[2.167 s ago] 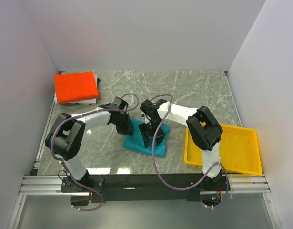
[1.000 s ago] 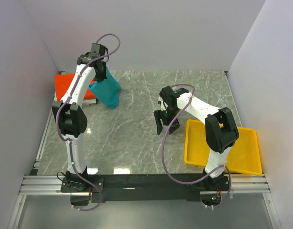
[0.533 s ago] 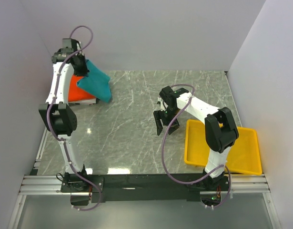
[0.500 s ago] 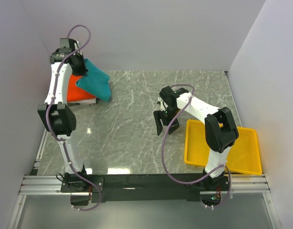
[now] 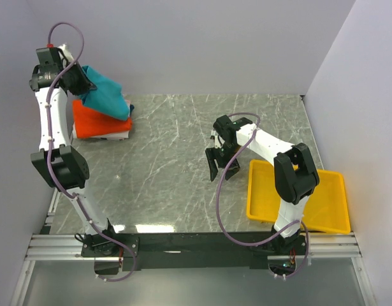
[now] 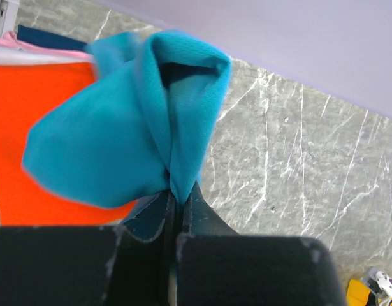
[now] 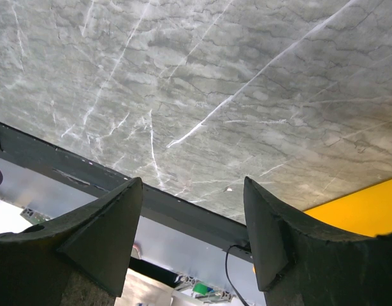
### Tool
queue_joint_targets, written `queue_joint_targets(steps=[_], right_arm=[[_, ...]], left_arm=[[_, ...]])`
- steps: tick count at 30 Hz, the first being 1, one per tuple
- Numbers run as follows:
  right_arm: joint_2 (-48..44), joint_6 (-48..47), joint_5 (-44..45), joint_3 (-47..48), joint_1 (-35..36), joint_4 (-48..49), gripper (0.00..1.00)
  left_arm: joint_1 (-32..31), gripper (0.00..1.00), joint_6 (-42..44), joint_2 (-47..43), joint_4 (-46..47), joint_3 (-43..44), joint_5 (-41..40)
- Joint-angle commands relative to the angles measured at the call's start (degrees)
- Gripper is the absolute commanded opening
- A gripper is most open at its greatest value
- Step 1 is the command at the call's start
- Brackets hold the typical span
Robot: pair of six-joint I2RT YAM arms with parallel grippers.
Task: Fold and stack the t-shirts
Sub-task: Neatly place the folded tshirt to the corner
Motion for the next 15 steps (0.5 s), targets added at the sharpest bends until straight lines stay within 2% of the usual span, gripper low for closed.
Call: queue_joint_targets(steps=[1,15], right_arm=[[-0.75,0.11,-0.25,0.55,-0.10,-1.03,0.71],[-0.75,0.11,-0.16,0.46,-0.19,-0.95,0.71]], left_arm=[[0.81,0.00,-0.55,-2.18,2.54,-1.73,3.92],[4.42,0.00,2.18,0.10,-0.19,-5.95,0.67]])
